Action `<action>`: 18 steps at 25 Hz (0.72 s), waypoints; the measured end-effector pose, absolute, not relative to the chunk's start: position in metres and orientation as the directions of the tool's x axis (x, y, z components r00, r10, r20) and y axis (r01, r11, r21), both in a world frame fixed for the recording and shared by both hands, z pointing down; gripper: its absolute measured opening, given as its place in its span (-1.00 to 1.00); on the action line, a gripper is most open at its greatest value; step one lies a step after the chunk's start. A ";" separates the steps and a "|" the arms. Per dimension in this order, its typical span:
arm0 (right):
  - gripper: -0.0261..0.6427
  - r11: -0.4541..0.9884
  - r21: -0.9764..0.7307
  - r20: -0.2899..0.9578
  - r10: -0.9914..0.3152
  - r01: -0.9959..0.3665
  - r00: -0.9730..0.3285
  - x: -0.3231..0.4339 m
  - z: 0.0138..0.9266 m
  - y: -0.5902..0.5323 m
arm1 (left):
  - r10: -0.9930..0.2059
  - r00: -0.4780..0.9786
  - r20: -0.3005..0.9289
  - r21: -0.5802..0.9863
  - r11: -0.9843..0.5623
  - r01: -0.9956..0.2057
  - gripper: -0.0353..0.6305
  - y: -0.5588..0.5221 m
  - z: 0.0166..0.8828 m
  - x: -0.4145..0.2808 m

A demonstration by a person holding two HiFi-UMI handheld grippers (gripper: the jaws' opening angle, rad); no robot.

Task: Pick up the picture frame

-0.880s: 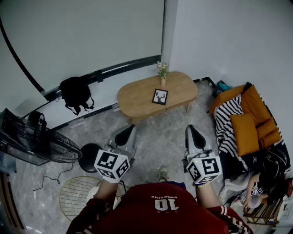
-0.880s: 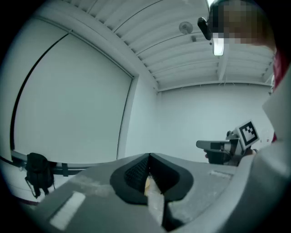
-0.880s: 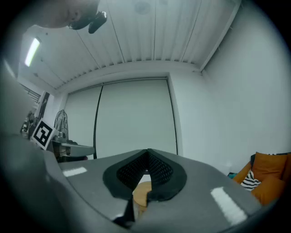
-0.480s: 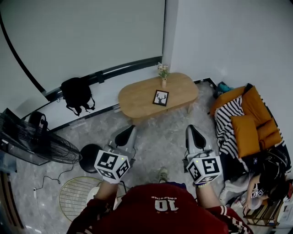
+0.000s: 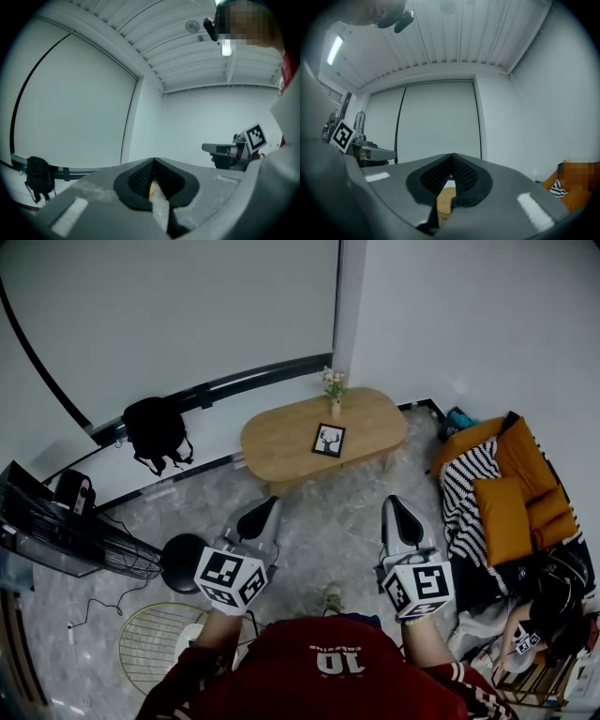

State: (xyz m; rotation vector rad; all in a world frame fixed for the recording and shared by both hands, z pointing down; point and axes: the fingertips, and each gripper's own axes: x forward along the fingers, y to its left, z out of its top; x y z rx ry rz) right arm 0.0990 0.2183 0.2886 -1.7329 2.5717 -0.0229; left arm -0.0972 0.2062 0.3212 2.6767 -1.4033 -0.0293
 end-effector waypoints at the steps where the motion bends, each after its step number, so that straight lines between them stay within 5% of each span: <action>1: -0.96 0.379 -0.037 -0.025 -0.925 -0.925 -0.379 0.100 0.289 0.215 | -0.820 0.571 0.038 0.116 -0.564 -0.818 -0.89 0.203 0.322 -0.096; 18: -0.96 0.458 -0.056 -0.016 -0.889 -0.887 -0.458 0.124 0.293 0.140 | -0.833 0.551 0.046 0.103 -0.545 -0.832 -0.89 0.137 0.318 -0.060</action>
